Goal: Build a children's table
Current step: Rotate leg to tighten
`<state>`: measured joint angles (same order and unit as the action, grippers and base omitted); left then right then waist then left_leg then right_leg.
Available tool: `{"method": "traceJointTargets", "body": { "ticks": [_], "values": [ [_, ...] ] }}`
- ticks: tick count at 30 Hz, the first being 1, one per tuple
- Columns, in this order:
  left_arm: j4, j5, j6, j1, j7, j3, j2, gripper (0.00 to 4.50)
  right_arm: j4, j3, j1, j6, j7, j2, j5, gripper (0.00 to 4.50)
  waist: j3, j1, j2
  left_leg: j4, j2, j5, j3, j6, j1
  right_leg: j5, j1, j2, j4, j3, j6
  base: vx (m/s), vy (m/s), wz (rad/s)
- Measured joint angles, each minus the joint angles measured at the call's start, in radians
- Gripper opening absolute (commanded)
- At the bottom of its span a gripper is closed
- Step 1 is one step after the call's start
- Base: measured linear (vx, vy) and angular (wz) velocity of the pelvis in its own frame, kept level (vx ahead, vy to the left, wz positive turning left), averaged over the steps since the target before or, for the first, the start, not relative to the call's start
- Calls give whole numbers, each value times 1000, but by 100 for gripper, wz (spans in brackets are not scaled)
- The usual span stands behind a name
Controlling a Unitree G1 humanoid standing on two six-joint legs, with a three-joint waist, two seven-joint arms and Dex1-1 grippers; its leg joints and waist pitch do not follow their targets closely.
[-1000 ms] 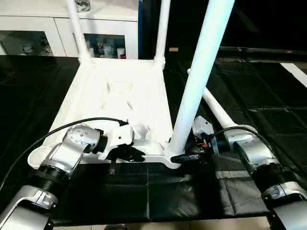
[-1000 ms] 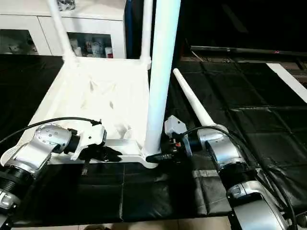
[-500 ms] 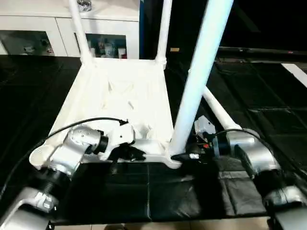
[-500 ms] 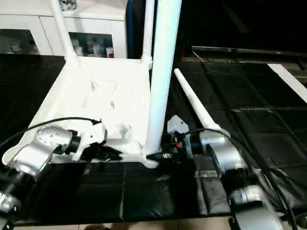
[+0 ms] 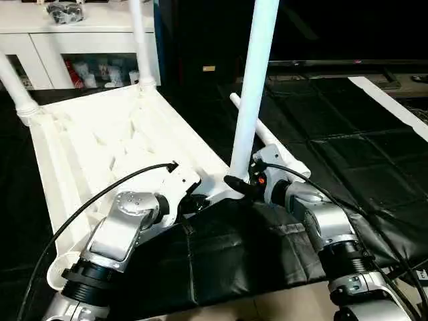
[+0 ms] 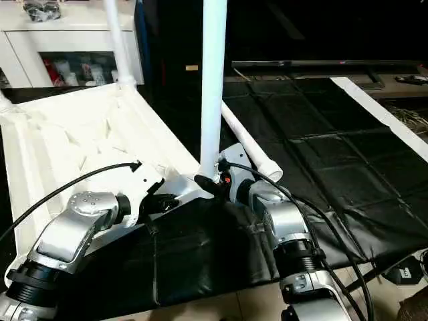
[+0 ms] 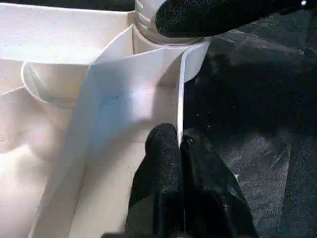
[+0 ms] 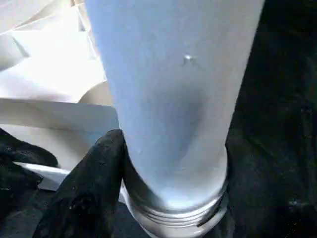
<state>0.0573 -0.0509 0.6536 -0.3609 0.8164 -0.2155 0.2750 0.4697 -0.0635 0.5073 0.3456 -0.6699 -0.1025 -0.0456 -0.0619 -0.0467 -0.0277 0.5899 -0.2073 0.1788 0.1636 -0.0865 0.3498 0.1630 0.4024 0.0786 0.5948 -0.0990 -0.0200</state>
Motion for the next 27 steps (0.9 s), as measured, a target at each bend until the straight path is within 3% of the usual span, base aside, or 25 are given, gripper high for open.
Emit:
{"method": "traceJointTargets", "body": {
  "ticks": [2, 5, 10, 17, 23, 27],
  "values": [
    [-7, 0, 5, 0, 0, 0, 0, 0, -7, 0, -11, -19, 0, -2, 2, 267, 0, -1, 0, -1, 0, 0, 0, 0, 0, 0, 0, 0, 1, 0, 0, 0, 0, 0],
    [-13, 0, 5, 0, 0, -3, 2, 0, -22, 0, -23, -25, -3, -9, -2, 337, 0, -7, 0, -3, 0, 0, 1, 0, 0, -1, 0, 0, 1, 0, -2, 0, 0, 0],
    [-13, 13, -17, -3, 16, -21, 21, 0, -45, -1, -46, -39, -65, -44, -24, 374, 0, -16, 0, -6, 0, 0, 2, -1, 0, -2, 1, 0, 1, 0, -2, 0, 0, 0],
    [47, 27, -141, -31, 145, -51, 110, 0, -55, -17, -86, -121, -314, -188, -72, 438, -1, -43, 1, -7, -1, 0, 4, 0, 0, -2, 3, -1, 2, 0, -4, 0, 0, 0],
    [92, 25, -275, -53, 257, -88, 196, 0, -51, -23, -76, -143, -476, -245, -123, 446, -1, -50, 1, -4, -1, 0, 4, 0, 2, -2, 2, -1, 2, 2, -4, 0, 0, 0],
    [137, 26, -348, -78, 334, -106, 230, 0, -37, -32, -61, -161, -577, -286, -143, 446, -1, -67, -1, -4, -1, 0, 5, 0, 2, -3, 1, -1, 3, 3, -4, 0, 0, 0]
  ]
}}
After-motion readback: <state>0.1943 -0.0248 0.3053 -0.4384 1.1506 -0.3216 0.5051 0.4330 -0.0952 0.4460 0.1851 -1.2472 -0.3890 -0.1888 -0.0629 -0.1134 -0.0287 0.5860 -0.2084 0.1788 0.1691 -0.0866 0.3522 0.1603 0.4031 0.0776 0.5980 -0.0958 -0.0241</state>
